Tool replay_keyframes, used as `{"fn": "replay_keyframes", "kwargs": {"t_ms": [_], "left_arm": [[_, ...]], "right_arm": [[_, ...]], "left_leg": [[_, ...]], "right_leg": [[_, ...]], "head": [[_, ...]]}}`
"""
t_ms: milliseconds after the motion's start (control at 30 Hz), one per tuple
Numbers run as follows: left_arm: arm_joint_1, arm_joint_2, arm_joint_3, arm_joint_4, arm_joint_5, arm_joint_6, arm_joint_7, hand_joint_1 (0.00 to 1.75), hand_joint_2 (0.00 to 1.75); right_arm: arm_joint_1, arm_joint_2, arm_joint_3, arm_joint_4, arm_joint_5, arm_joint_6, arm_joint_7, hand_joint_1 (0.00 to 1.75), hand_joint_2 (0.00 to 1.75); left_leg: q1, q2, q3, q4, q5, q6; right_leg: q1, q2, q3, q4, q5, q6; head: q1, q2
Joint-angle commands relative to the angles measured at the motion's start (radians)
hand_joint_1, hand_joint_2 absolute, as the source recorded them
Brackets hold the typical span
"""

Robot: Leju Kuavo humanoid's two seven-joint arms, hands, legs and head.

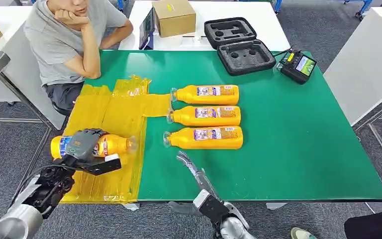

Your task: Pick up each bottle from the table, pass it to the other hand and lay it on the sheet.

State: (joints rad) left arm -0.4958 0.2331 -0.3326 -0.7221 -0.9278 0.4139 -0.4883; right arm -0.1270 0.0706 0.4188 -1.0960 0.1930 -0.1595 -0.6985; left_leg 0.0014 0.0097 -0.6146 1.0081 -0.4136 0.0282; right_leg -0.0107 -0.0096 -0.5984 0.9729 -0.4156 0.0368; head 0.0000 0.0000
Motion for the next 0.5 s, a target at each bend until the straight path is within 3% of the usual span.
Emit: {"fn": "replay_keyframes", "kwargs": {"t_ms": [33, 167, 400, 433, 467, 500], "left_arm": [[0.053, 0.009, -0.087, -0.057, 0.0, -0.004, 0.026, 1.47, 1.75], [0.069, 0.0, -0.085, -0.062, -0.001, 0.006, 0.058, 1.52, 1.75], [0.058, 0.004, -0.096, -0.046, -0.02, 0.002, 0.077, 1.43, 1.75], [0.053, 0.001, -0.098, -0.04, -0.022, -0.003, 0.081, 1.17, 1.75], [0.045, -0.001, -0.106, -0.025, -0.036, -0.006, 0.096, 0.61, 1.75], [0.043, -0.001, -0.109, -0.019, -0.046, -0.002, 0.106, 0.24, 1.75]], "right_arm": [[-0.027, -0.012, 0.024, 0.022, -0.004, 0.014, 0.0, 0.0, 1.75], [-0.039, -0.011, 0.026, 0.033, -0.005, 0.022, 0.0, 0.0, 1.75], [-0.035, -0.018, 0.021, 0.035, -0.013, 0.018, 0.0, 0.0, 1.75], [-0.036, -0.018, 0.019, 0.035, -0.015, 0.016, 0.0, 0.0, 1.75], [-0.036, -0.019, 0.02, 0.035, -0.017, 0.015, 0.0, 0.0, 1.75], [-0.036, -0.02, 0.02, 0.037, -0.018, 0.015, 0.0, 0.0, 1.75]], "left_leg": [[0.0, 0.001, 0.003, -0.001, -0.001, -0.001], [0.0, 0.001, 0.004, -0.001, -0.001, -0.001], [0.0, 0.0, 0.003, -0.001, -0.001, -0.001], [0.0, 0.0, 0.003, -0.001, -0.001, -0.001], [0.0, 0.0, 0.004, -0.001, -0.001, -0.001], [0.0, 0.0, 0.004, -0.001, -0.001, -0.001]], "right_leg": [[0.0, 0.002, 0.002, -0.001, -0.001, -0.001], [0.0, 0.002, 0.004, -0.001, -0.001, -0.001], [0.0, 0.002, 0.003, -0.001, -0.001, -0.001], [0.0, 0.001, 0.002, -0.001, -0.001, -0.001], [0.0, 0.001, 0.004, -0.001, -0.001, -0.001], [0.0, 0.001, 0.003, -0.001, -0.001, -0.001]], "head": [[0.0, 0.0], [0.0, 0.0], [0.0, 0.0], [0.0, 0.0], [0.0, 0.0], [0.0, 0.0]]}}
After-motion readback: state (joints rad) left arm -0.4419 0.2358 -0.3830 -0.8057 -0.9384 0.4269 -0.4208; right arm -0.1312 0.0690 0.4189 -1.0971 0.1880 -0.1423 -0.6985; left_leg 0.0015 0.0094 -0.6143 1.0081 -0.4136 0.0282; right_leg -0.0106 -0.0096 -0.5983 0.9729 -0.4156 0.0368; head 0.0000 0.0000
